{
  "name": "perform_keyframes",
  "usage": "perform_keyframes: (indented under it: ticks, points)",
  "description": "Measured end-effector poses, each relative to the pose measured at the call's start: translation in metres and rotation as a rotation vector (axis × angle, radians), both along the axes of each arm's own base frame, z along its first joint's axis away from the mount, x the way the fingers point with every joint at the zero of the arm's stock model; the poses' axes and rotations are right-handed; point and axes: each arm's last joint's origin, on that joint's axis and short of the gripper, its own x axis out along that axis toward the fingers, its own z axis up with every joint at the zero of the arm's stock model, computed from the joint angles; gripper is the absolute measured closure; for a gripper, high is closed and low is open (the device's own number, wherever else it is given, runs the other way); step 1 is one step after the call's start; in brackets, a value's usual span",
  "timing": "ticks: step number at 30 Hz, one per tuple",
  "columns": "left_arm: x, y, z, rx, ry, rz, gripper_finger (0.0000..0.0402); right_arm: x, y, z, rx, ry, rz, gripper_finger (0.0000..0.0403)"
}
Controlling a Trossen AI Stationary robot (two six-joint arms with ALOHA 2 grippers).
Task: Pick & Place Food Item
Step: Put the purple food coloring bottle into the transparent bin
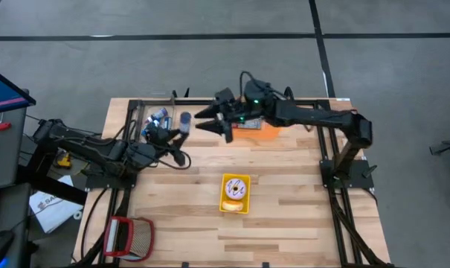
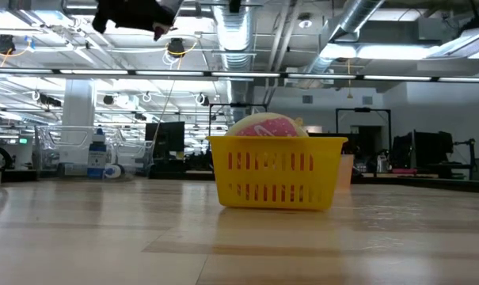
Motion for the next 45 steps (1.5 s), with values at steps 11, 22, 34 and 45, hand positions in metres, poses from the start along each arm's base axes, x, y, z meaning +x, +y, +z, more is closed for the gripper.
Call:
perform_keyframes:
  ticks: [11, 22, 34, 45]
  points:
    - [-0.035, 0.028, 0.023, 0.014, 0.143, 0.183, 0.0301, -0.024, 0.058, -0.001, -0.074, 0.274, -0.1, 0.0195]
    - [-0.041, 0.104, 0.021, -0.237, 0.471, 0.413, 0.0301, -0.033, 0.084, -0.025, -0.119, 0.527, -0.208, 0.0195]
    - [-0.042, 0.144, -0.008, -0.468, 0.688, 0.469, 0.0301, -0.036, 0.092, -0.03, -0.138, 0.589, -0.225, 0.0195]
    - [-0.052, 0.149, -0.023, -0.595, 0.882, 0.529, 0.0301, -0.036, 0.093, -0.03, -0.14, 0.589, -0.222, 0.0198]
